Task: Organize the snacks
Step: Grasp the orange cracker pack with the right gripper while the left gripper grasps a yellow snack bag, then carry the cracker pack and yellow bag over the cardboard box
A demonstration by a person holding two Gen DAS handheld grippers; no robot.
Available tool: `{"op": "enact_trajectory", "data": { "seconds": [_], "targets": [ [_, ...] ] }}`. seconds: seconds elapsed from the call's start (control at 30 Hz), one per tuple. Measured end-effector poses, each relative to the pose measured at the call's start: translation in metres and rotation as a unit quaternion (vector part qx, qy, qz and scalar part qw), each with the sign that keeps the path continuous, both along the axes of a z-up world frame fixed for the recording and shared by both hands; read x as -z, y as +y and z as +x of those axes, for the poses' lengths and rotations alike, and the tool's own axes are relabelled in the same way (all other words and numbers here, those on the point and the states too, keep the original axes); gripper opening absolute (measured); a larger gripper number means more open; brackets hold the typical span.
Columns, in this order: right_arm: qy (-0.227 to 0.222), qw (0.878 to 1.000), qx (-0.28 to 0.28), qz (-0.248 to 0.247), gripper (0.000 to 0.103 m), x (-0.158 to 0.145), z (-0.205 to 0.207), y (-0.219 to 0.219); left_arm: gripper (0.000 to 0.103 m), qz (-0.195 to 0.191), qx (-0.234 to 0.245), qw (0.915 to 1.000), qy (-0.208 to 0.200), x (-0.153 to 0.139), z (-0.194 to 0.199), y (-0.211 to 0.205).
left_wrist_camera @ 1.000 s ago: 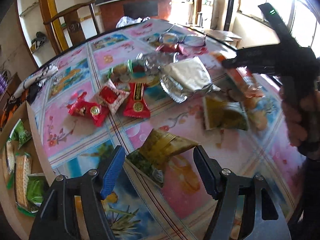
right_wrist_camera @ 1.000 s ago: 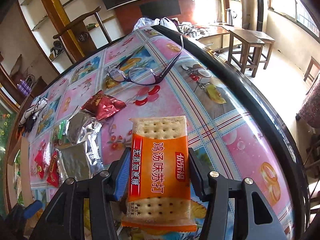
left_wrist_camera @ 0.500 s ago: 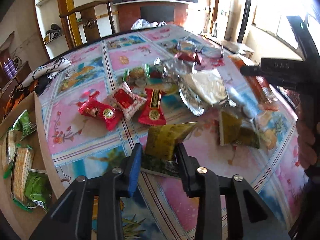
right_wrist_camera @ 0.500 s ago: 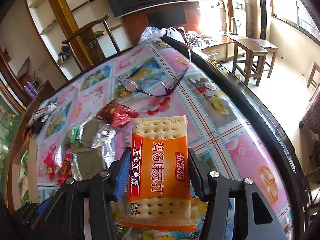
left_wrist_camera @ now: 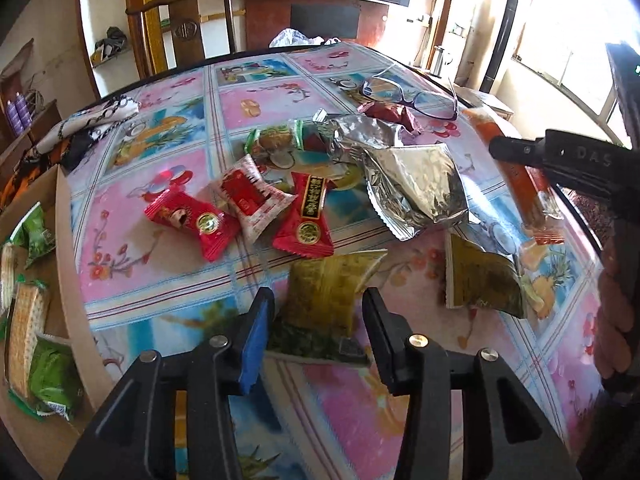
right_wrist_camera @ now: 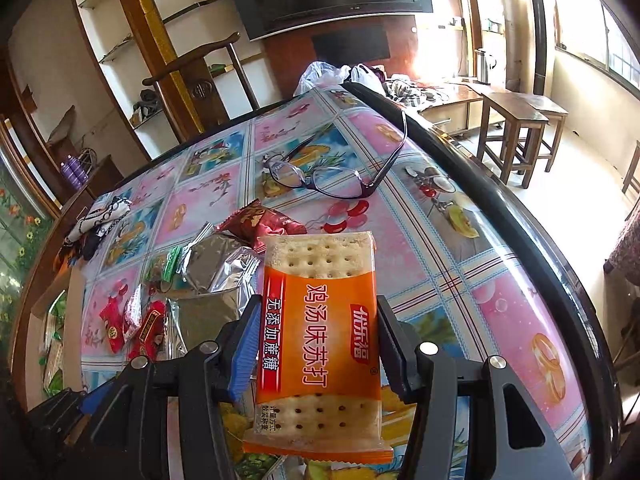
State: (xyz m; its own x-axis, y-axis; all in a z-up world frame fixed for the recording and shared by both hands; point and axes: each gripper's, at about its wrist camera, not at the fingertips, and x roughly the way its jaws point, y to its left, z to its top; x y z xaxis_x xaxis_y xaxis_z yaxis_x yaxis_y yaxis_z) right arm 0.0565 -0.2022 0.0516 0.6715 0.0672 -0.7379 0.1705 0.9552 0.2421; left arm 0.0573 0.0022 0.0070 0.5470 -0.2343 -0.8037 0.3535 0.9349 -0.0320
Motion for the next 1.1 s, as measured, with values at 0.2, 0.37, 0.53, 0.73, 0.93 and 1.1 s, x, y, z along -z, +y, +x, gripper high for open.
{"op": "enact_trajectory", "data": {
  "seconds": [0.2,0.37,0.53,0.73,0.93,1.1],
  "targets": [
    [-0.012,1.0,-0.013,0.0,0.057,-0.004,-0.003,0.006,0.03,-0.012,-0.01,0.9998,-0.01,-0.004,-0.001,0.002],
    [-0.018,0.999,-0.029,-0.008,0.057,-0.005,-0.004,0.016,0.03,-0.033,-0.025,0.999,-0.019,-0.013,-0.002,0.013],
    [-0.025,0.998,-0.055,-0.022,0.057,-0.006,-0.007,0.032,0.03,-0.042,-0.029,0.9982,-0.031,-0.021,-0.005,0.017],
    [-0.03,0.995,-0.083,-0.039,0.057,-0.005,-0.011,0.05,0.03,-0.049,-0.033,0.9975,-0.038,-0.025,-0.007,0.021],
    [-0.033,0.992,-0.105,-0.056,0.057,-0.002,-0.013,0.065,0.03,-0.055,-0.033,0.9971,-0.041,-0.029,-0.01,0.023],
    [-0.038,0.99,-0.118,-0.064,0.057,-0.002,-0.016,0.074,0.03,-0.059,-0.031,0.997,-0.04,-0.03,-0.01,0.024]
  ]
}}
